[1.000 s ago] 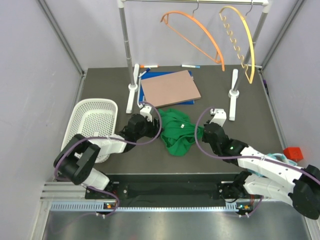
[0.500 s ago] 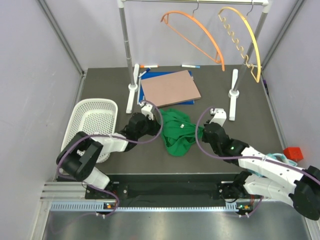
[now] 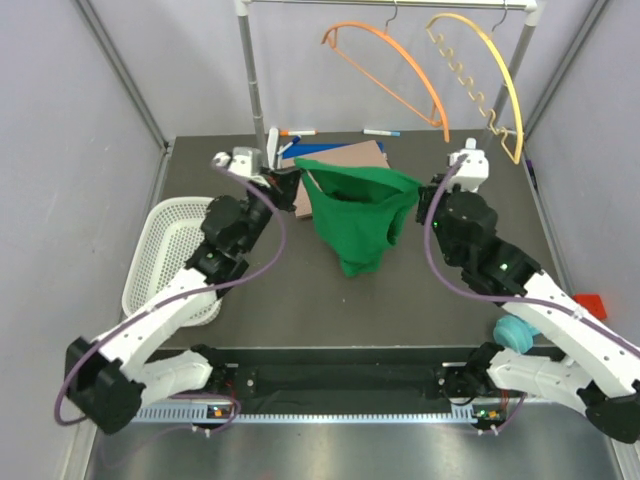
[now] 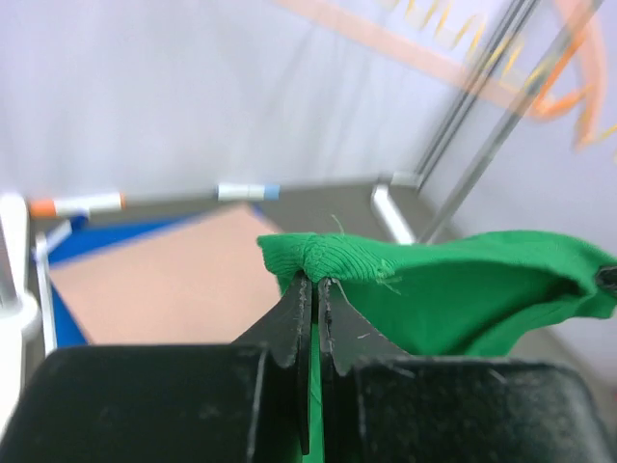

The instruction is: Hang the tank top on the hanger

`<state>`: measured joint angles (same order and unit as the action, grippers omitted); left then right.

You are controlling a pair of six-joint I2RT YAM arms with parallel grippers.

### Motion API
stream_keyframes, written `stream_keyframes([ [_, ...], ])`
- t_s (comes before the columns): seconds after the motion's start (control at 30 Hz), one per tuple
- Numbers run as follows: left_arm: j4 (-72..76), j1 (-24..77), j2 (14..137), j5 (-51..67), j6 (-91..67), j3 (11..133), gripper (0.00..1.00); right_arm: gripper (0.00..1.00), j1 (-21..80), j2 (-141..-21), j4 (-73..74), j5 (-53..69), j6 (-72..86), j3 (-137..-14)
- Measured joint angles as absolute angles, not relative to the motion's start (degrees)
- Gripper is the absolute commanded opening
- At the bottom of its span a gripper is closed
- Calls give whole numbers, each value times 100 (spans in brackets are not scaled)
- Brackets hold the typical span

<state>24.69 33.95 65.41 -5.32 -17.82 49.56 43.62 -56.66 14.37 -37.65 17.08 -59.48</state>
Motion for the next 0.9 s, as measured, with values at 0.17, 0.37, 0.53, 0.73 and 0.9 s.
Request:
stream_keyframes([
  [0.17,2375,3404,5546,-539,-1796,4805,0,7,4359,-5210,1278,-3802,1619,-5811],
  [0.37,2084,3417,5266,-462,-2047,3385,0,40,4357,-5218,1192,-3485,2117,-4278],
  [0.53,1500,3435,5505,-322,-2152,2381,0,80,4357,-5159,1518,-2947,2469,-3223],
  [0.73,1459,3448,5572,-215,-2130,2171,0,86,4462,-4088,1942,-2370,2344,-3365],
  [0.9,1562,3450,5758,-180,-2130,2088,0,90,4604,-3378,2099,-1892,1955,-4453],
])
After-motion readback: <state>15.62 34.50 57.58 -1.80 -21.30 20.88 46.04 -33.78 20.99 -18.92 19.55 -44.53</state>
